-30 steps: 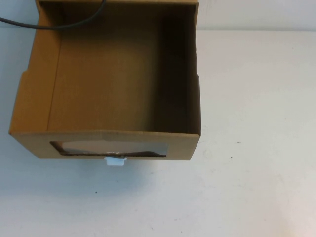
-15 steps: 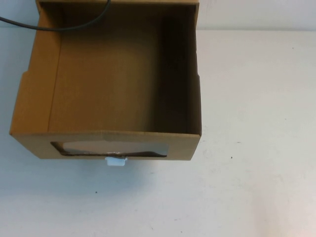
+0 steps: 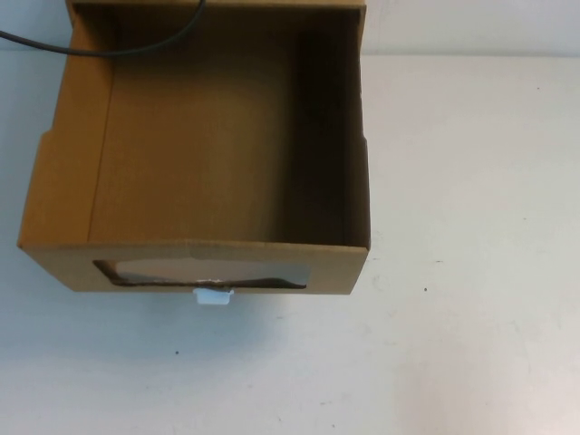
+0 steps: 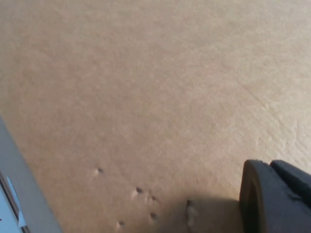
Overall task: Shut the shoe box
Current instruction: Close the shoe box with your right arm
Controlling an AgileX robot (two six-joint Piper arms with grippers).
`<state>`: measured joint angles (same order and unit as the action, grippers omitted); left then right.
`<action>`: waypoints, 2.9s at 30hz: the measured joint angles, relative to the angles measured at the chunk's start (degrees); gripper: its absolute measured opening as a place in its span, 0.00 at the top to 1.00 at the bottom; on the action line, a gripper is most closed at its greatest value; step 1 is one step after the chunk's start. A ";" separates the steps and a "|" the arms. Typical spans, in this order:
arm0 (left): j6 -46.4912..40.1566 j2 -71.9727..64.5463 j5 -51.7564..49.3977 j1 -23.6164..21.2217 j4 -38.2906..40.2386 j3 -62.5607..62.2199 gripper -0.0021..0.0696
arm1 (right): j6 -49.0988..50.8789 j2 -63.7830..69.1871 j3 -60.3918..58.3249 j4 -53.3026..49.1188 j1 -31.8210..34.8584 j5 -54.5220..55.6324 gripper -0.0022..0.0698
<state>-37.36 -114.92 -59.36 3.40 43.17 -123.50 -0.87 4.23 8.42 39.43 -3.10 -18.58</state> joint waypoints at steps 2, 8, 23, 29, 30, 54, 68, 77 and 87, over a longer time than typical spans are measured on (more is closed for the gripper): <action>0.08 -0.08 -0.12 0.00 0.00 0.00 0.98 | 0.00 6.01 6.31 -3.11 0.00 -8.76 0.99; 0.19 -0.08 -0.33 0.00 0.00 0.00 0.98 | -8.02 26.73 25.87 -6.99 0.00 -28.97 0.99; 0.40 -0.08 -0.40 0.00 0.12 0.00 0.98 | -12.25 53.89 53.00 -10.45 -15.17 -37.85 0.99; 0.40 -0.08 -0.40 0.00 0.12 0.00 0.98 | -1.90 62.58 57.33 -22.92 -33.61 -36.40 0.99; 0.40 -0.08 -0.40 0.00 0.12 0.00 0.98 | 0.24 63.54 57.58 -25.35 -37.08 -35.70 0.99; 0.40 -0.08 -0.40 0.00 0.21 0.00 0.98 | 66.38 78.27 47.63 -107.31 -73.20 -16.04 0.99; 0.40 -0.08 -0.40 0.00 0.21 0.00 0.98 | 72.79 85.67 47.42 -110.68 -68.97 -14.00 0.99; 0.40 -0.08 -0.40 0.00 0.21 0.00 0.98 | 73.13 87.19 47.53 -111.52 -64.10 -9.02 0.99; 0.40 -0.08 -0.40 0.00 0.24 0.00 0.98 | 73.27 91.92 50.25 -114.20 -63.98 -8.13 0.99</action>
<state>-36.95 -115.00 -59.76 3.40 43.41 -123.50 72.40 96.15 58.67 -74.77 -67.09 -26.71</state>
